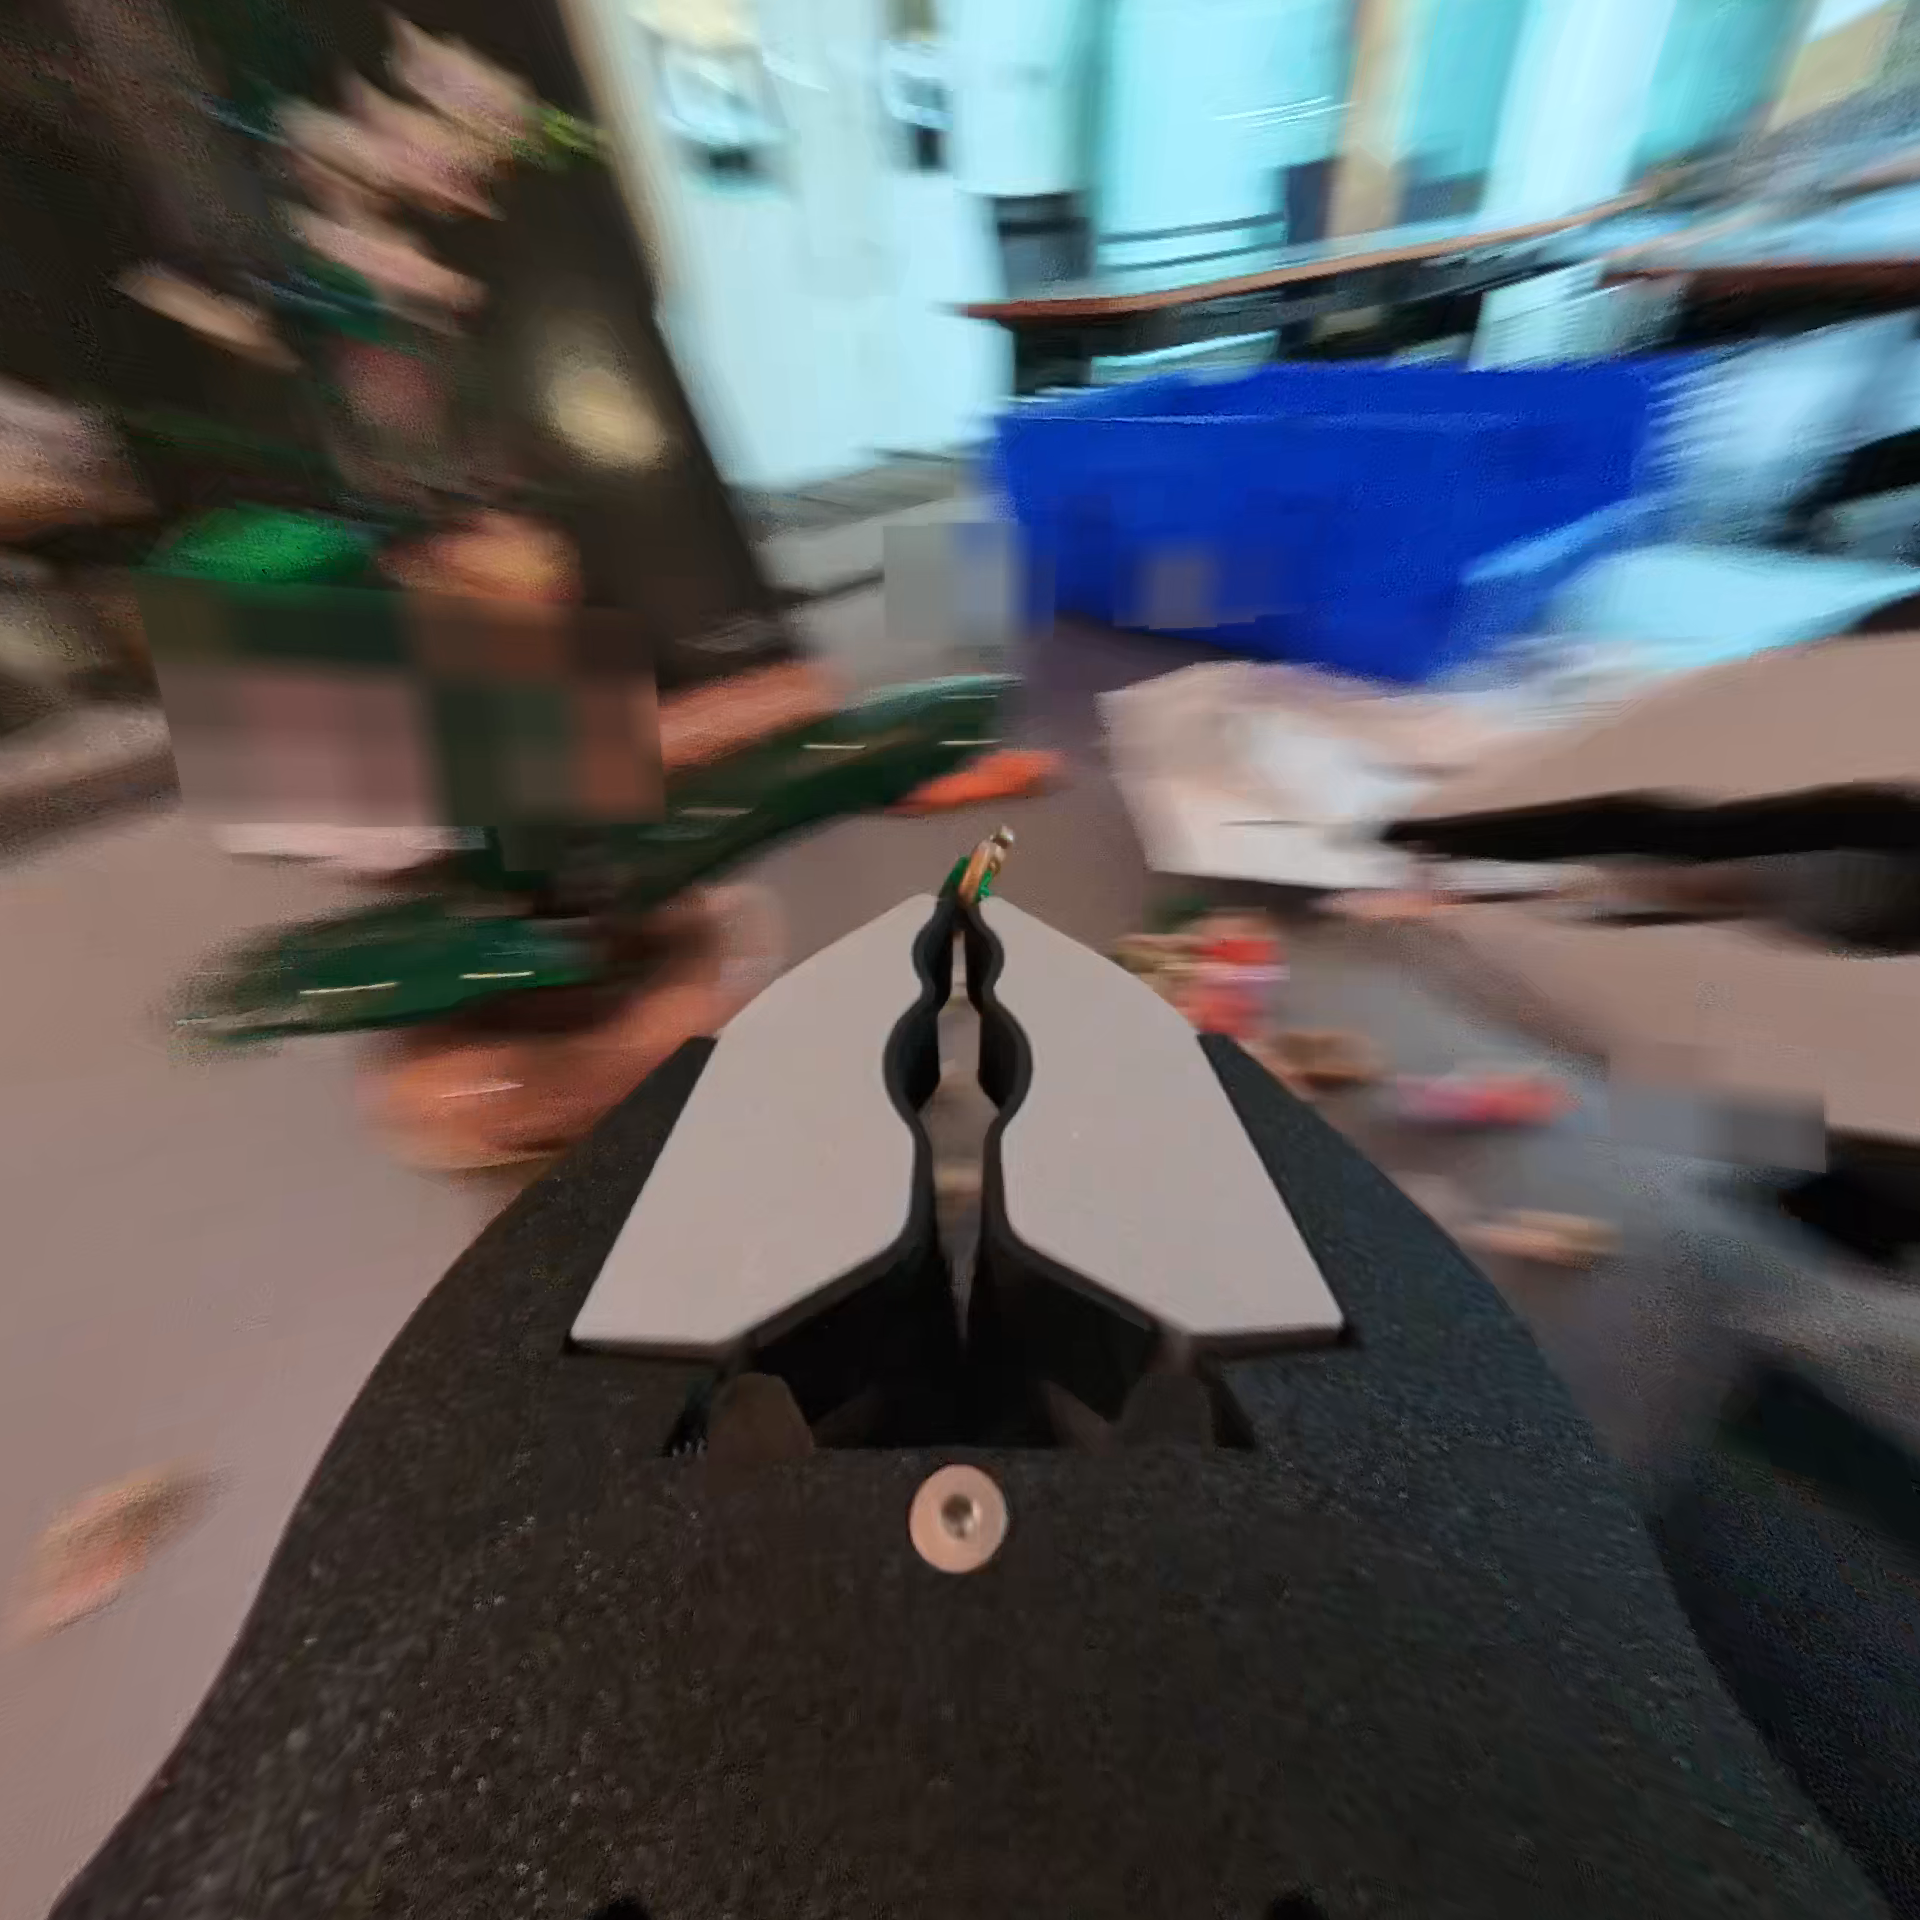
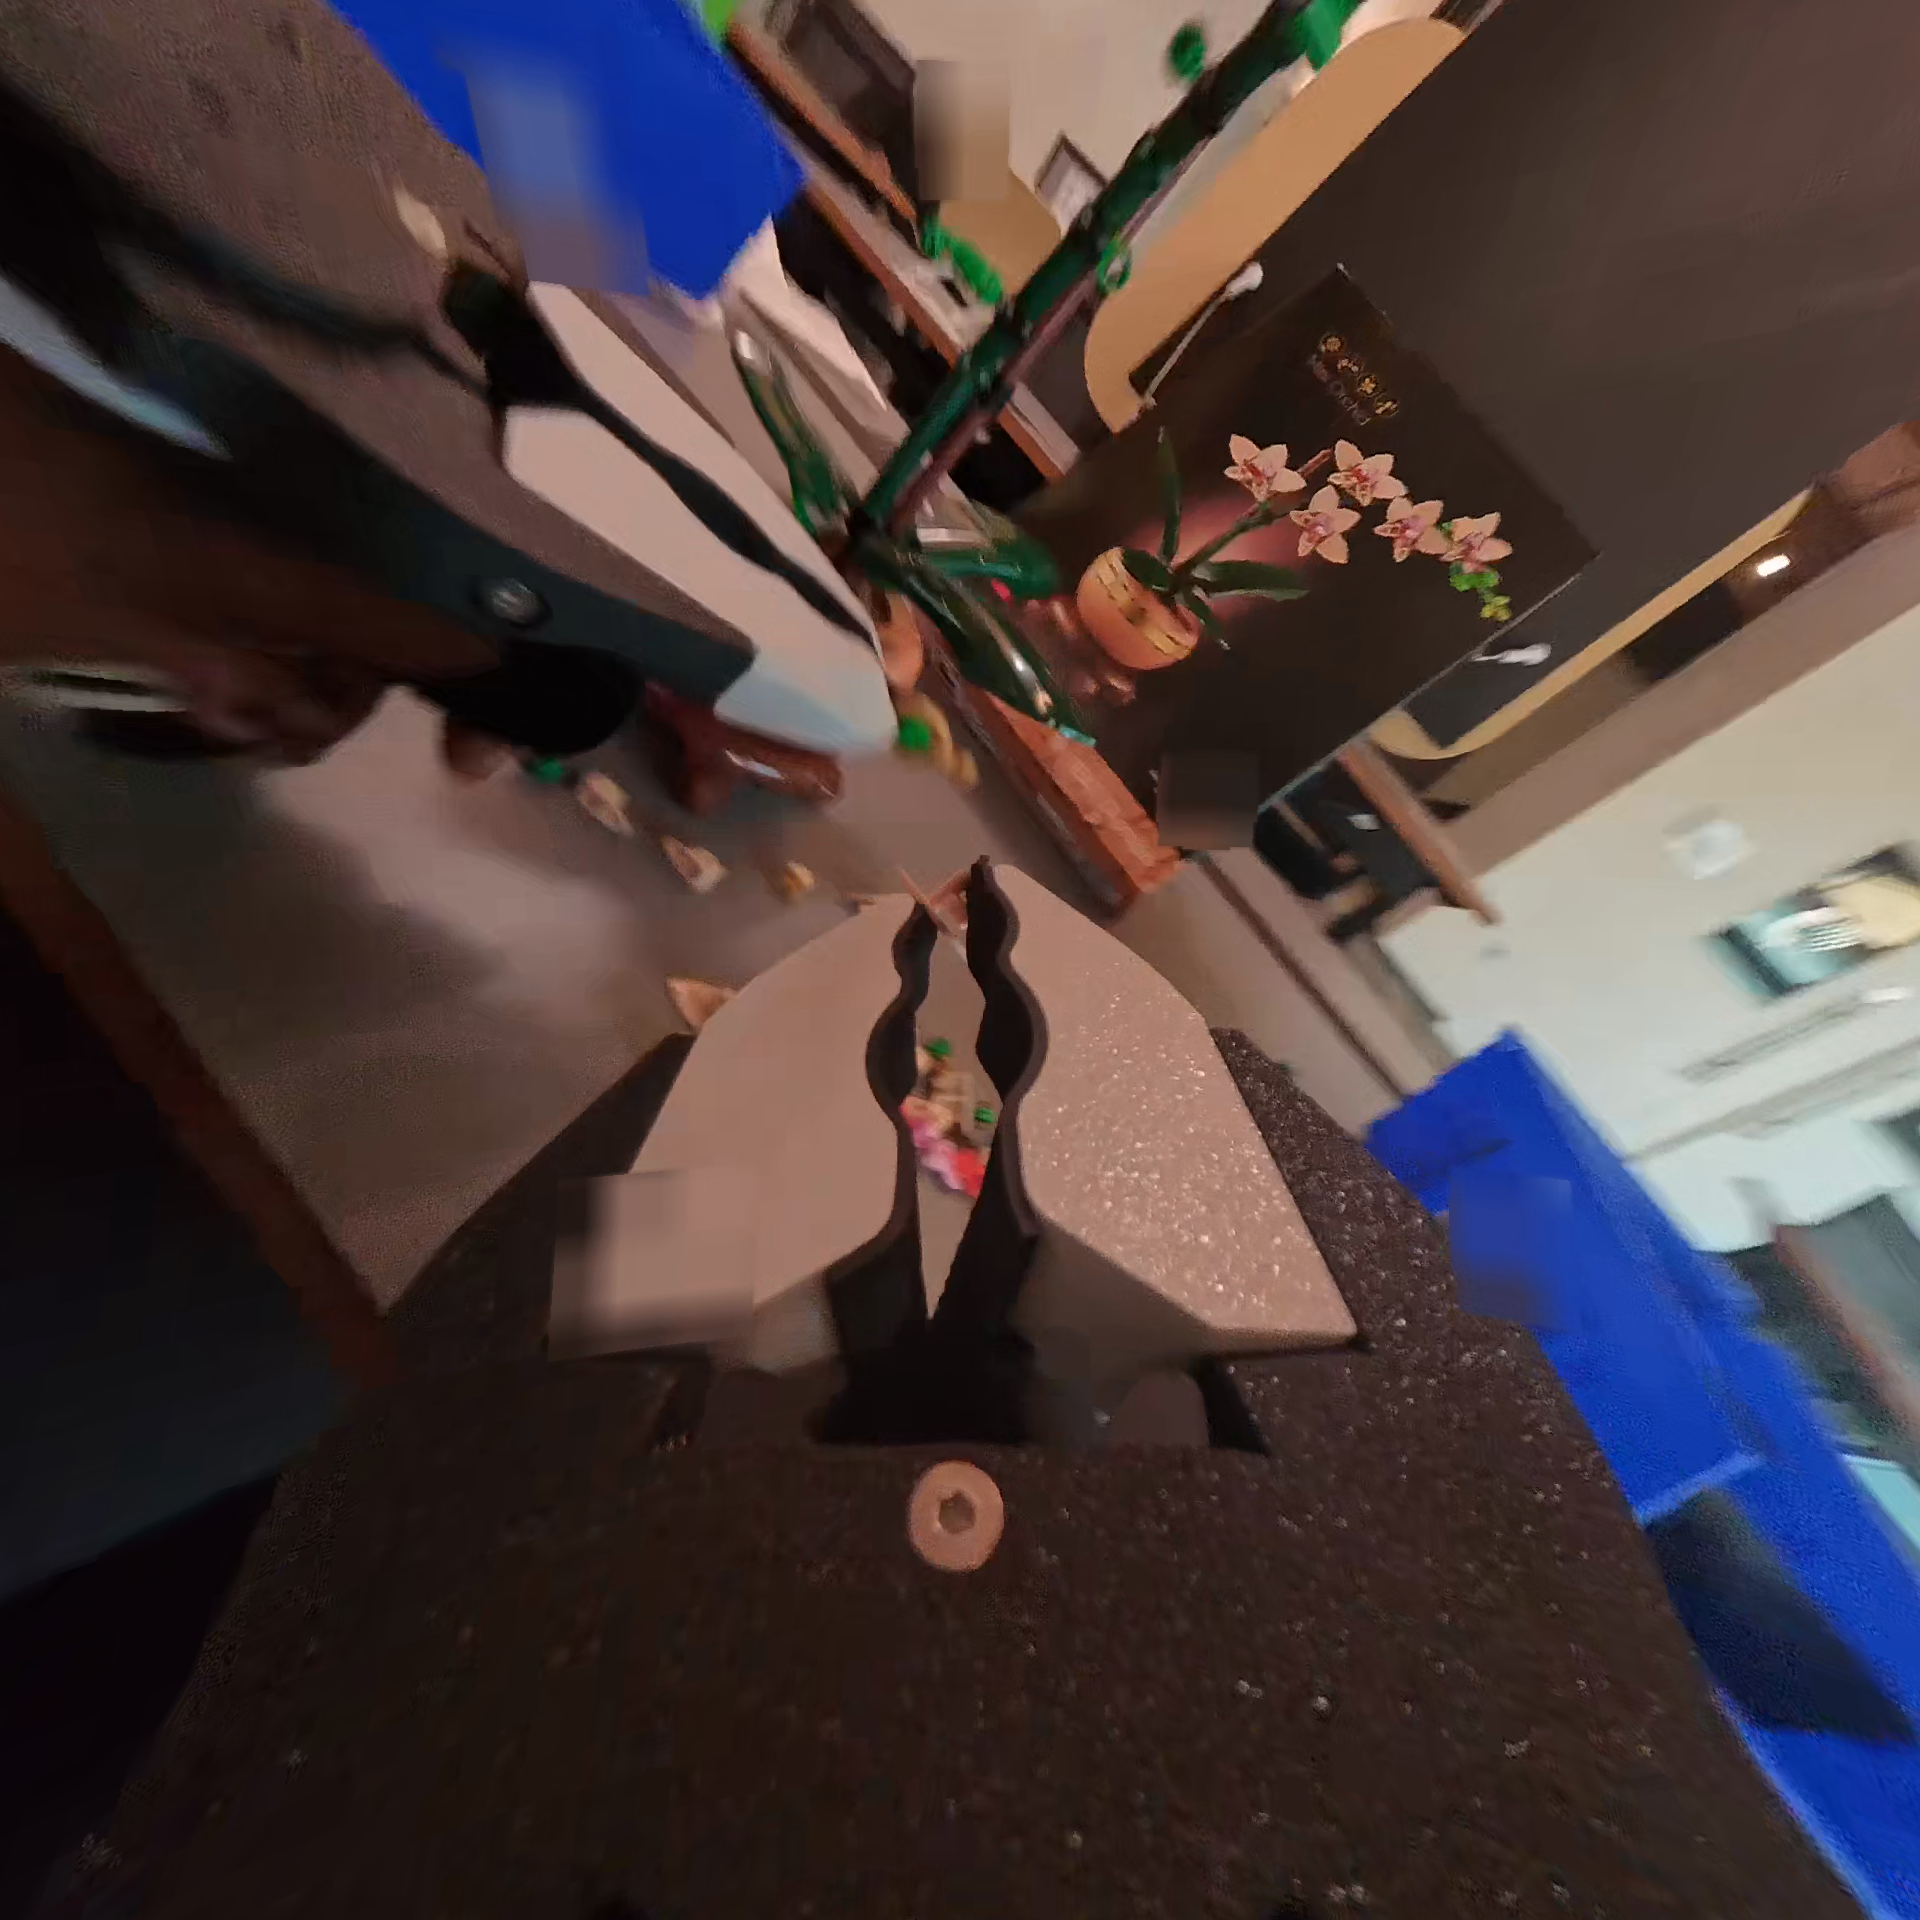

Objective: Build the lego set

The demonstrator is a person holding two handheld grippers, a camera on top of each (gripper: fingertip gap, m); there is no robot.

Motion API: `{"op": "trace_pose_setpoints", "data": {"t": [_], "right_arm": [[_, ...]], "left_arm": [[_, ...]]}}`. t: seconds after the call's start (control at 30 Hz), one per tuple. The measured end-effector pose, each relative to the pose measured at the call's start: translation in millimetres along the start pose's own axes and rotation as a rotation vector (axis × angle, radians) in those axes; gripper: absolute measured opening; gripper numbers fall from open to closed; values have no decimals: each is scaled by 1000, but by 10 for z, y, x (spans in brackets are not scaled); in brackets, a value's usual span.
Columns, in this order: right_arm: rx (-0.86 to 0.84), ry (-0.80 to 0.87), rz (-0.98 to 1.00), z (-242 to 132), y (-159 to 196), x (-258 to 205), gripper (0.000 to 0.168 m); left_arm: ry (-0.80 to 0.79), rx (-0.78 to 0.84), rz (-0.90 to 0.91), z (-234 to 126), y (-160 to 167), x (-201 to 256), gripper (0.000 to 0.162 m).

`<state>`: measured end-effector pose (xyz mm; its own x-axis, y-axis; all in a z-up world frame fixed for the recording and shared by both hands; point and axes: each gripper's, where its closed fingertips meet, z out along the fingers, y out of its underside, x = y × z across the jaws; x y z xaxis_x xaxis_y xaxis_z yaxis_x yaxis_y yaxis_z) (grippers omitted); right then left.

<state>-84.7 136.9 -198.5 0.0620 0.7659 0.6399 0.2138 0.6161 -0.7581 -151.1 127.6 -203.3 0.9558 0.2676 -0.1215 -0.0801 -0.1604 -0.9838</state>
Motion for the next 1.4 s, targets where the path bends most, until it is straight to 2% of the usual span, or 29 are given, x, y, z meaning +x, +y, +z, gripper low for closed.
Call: {"op": "trace_pose_setpoints", "data": {"t": [0.03, 0.07, 0.1, 0.13, 0.17, 0.23, 0.3, 0.4, 0.53, 0.6, 0.73, 0.77, 0.83, 0.9, 0.97, 1.13, 1.3, 1.4], "right_arm": [[8, -24, 76, -33, -10, -21, 6], [-30, -8, 92, -16, 93, 19, 6], [-74, 5, 97, 33, 244, 84, 6], [-74, -14, 162, 77, 331, 138, 6], [-75, -48, 247, 106, 385, 180, 6], [-96, -126, 313, 139, 458, 162, 6], [-50, -171, 303, 129, 406, 106, 6], [-71, -225, 329, 153, 446, 59, 7], [-264, -328, 378, 245, 760, -10, 9], [-303, -377, 430, 275, 806, -41, 28], [-279, -421, 573, 309, 762, -9, 49], [-257, -428, 604, 312, 737, 9, 49], [-114, -469, 689, 289, 528, 55, 38], [80, -585, 761, 186, 210, 63, 27], [177, -696, 813, 102, 20, 58, 25], [170, -793, 714, 108, 13, 6, 10], [155, -881, 660, 81, 24, -71, 11], [162, -901, 615, 53, 25, -91, 5]], "left_arm": [[51, -11, -28, -18, 12, -15, 1], [264, -16, -146, -70, -54, 299, 1], [335, -18, -98, -90, -74, 533, 1], [273, -23, 51, -52, -33, 603, 1], [226, -39, 116, -16, 17, 619, 1], [262, -74, 59, -6, 72, 605, 1], [223, -72, 45, 7, 78, 449, 1], [240, -65, -24, 2, 65, 405, 1], [305, -56, -183, -19, 36, 384, 1], [350, -57, -271, -33, 31, 373, 1], [407, -51, -389, -51, 21, 351, 1], [425, -48, -420, -55, 15, 357, 1], [457, -50, -469, -65, 14, 371, 1], [489, -53, -493, -76, 13, 392, 1], [527, -60, -505, -91, 12, 430, 1], [598, -67, -521, -131, 1, 518, 1], [642, -63, -509, -166, -16, 569, 1], [661, -55, -486, -188, -31, 596, 1]]}}
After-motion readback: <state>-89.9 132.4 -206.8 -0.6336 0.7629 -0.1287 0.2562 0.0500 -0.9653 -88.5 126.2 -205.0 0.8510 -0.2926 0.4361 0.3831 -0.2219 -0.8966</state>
